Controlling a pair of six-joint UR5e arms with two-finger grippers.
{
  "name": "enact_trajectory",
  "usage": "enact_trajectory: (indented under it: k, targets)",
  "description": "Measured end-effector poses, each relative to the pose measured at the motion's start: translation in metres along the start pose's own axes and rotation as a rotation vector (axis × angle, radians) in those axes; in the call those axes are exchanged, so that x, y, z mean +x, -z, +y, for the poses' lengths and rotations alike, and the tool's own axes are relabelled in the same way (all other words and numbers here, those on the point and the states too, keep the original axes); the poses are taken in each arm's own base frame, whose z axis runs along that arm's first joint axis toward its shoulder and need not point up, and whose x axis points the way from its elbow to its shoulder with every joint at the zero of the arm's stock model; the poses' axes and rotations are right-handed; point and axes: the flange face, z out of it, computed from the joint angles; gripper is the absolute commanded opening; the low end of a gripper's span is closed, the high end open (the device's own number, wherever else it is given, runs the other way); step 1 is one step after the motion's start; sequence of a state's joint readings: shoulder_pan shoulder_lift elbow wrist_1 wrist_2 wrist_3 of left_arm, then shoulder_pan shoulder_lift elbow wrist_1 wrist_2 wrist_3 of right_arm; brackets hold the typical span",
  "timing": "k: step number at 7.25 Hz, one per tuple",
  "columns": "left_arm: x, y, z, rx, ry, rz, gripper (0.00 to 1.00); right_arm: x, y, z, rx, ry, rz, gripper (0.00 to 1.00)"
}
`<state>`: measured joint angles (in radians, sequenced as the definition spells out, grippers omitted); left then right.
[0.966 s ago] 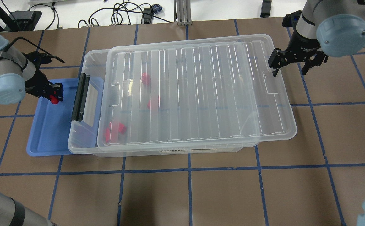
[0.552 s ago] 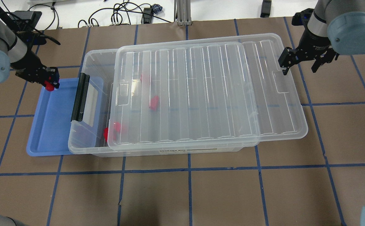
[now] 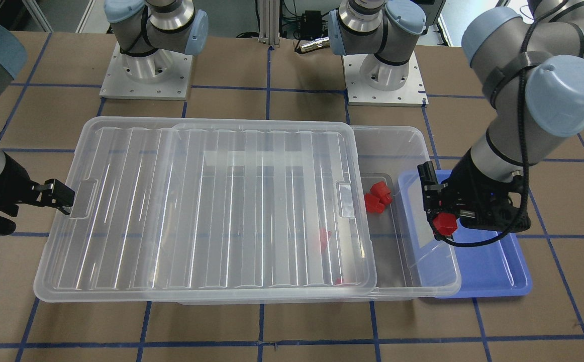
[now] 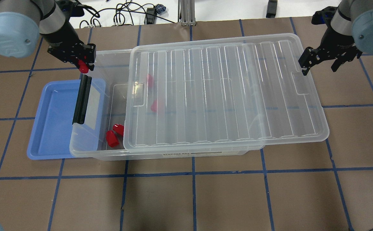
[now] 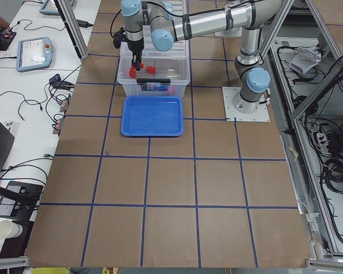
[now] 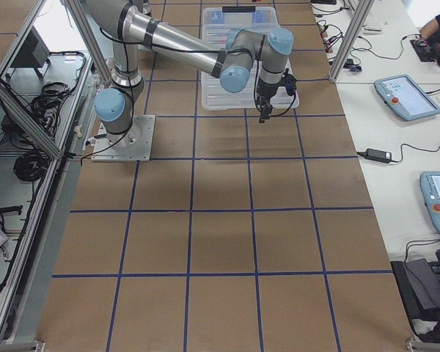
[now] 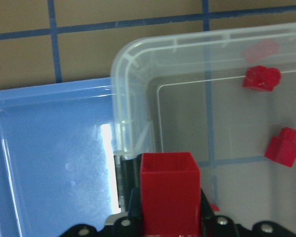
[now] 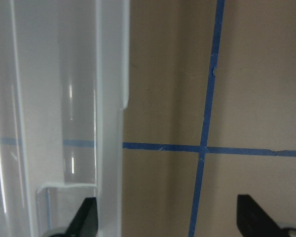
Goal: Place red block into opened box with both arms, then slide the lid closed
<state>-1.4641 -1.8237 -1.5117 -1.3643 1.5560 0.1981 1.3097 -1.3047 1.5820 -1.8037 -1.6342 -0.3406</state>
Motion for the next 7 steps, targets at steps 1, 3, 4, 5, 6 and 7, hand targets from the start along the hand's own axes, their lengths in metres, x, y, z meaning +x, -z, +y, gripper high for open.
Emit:
enact_trajectory:
  k: [1, 3, 4, 5, 6, 7]
  targets:
    - [0.014, -0.010, 0.002, -0.019, 0.002, 0.006, 0.02, 0.003, 0.003, -0.001, 0.006, 0.009, 0.003, 1.00]
    - [0.023, -0.036, 0.008, -0.060, 0.006, 0.010, 0.01, 0.010, 0.004, -0.001, 0.008, 0.036, 0.004, 1.00]
    - [0.024, -0.048, 0.009, -0.078, 0.009, 0.014, 0.01, 0.014, 0.005, 0.000, 0.008, 0.039, 0.000, 1.00]
    - [0.024, -0.061, 0.010, -0.091, 0.010, 0.019, 0.01, 0.013, 0.006, 0.001, 0.008, 0.038, -0.008, 1.00]
    - [0.025, -0.075, 0.011, -0.095, 0.016, 0.021, 0.01, 0.011, 0.007, 0.002, 0.006, 0.038, -0.014, 1.00]
    - [0.025, -0.089, 0.015, -0.087, 0.026, 0.020, 0.01, 0.008, 0.006, 0.003, -0.002, 0.041, -0.027, 1.00]
